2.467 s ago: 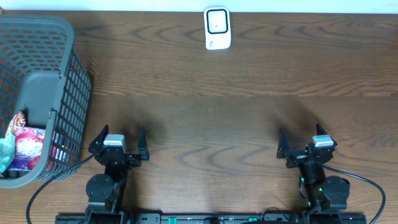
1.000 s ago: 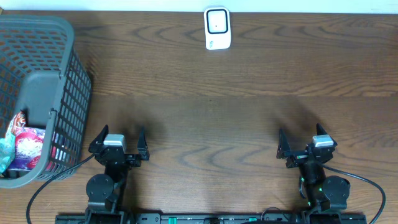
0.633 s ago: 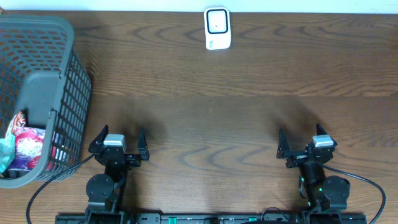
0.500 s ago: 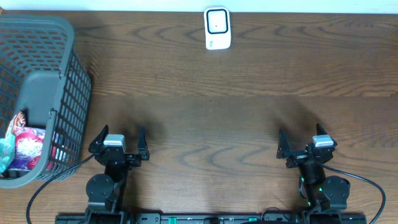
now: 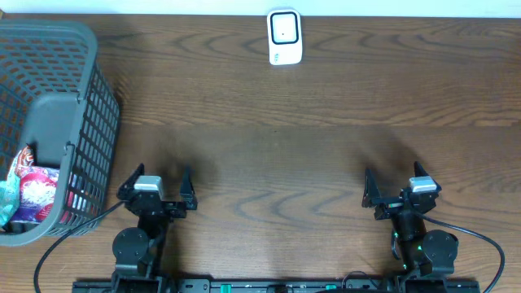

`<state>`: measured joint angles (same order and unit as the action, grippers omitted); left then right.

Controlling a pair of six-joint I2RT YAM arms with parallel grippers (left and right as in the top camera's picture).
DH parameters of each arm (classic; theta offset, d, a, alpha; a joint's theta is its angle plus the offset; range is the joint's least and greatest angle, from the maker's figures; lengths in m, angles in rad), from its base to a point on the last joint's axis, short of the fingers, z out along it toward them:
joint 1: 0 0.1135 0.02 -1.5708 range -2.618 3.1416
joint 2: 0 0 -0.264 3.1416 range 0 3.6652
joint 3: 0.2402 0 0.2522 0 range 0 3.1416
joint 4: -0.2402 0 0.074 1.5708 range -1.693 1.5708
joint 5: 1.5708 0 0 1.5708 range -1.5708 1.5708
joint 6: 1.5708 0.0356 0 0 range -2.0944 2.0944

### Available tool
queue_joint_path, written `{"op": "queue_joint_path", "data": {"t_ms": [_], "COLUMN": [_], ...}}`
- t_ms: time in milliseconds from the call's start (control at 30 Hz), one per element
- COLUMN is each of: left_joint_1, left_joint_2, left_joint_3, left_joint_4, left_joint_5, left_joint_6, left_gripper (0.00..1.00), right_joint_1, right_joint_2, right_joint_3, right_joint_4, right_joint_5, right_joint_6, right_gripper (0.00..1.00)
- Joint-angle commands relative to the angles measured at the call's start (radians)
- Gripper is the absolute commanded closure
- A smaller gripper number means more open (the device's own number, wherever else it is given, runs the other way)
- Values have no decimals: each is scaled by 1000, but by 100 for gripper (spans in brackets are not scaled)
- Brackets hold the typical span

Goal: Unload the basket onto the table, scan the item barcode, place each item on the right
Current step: 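Move the left gripper into the grey basket toward the purple tissue pack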

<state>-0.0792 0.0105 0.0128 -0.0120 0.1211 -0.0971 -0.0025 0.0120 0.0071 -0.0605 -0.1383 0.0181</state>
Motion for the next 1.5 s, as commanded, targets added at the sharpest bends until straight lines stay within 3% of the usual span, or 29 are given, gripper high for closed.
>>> {"op": "queue_joint_path", "data": {"t_ms": [0, 100, 300, 400, 567, 700, 767, 867, 967, 1067, 1200, 1333, 1467], "left_joint_1": [0, 0, 0, 0, 0, 0, 0, 0, 0, 0, 0, 15, 102], "left_joint_2": [-4, -4, -4, -4, -4, -1, 16, 87, 232, 406, 660, 945, 1224], "left_joint_3": [-7, -7, -7, -7, -1, 56, 104, 212, 369, 554, 846, 1273, 1712], "left_joint_4": [-31, -32, 29, 174, 526, 578, 579, 578, 578, 573, 446, -20, -502], "left_joint_5": [421, 598, 604, 602, 449, 211, 119, 31, -30, -107, -280, -595, -889], "left_joint_6": [-468, -653, -689, -710, -737, -745, -699, -520, -357, -274, -204, -53, 12], "left_gripper": [2, 2, 2, 2, 2, 2, 2, 2, 2, 2, 2, 2, 2], "right_joint_1": [-3, -3, -3, -3, -3, -3, -3, -3, -3, -3, -3, -3, -3], "right_joint_2": [-6, -6, -6, -6, -6, -6, -6, -6, -6, -6, -6, -6, -6], "right_joint_3": [-2, -2, -2, -2, -2, -2, -2, -2, -2, -2, -2, -2, -2], "right_joint_4": [-4, -4, -4, -4, -4, -4, -4, -4, -4, -4, -4, -4, -4], "right_joint_5": [-2, -2, -2, -2, -2, -2, -2, -2, -2, -2, -2, -2, -2], "right_joint_6": [11, 11, 11, 11, 11, 11, 11, 11, 11, 11, 11, 11, 11], "right_gripper": [1, 1, 1, 1, 1, 1, 1, 1, 1, 1, 1, 1, 1]}}
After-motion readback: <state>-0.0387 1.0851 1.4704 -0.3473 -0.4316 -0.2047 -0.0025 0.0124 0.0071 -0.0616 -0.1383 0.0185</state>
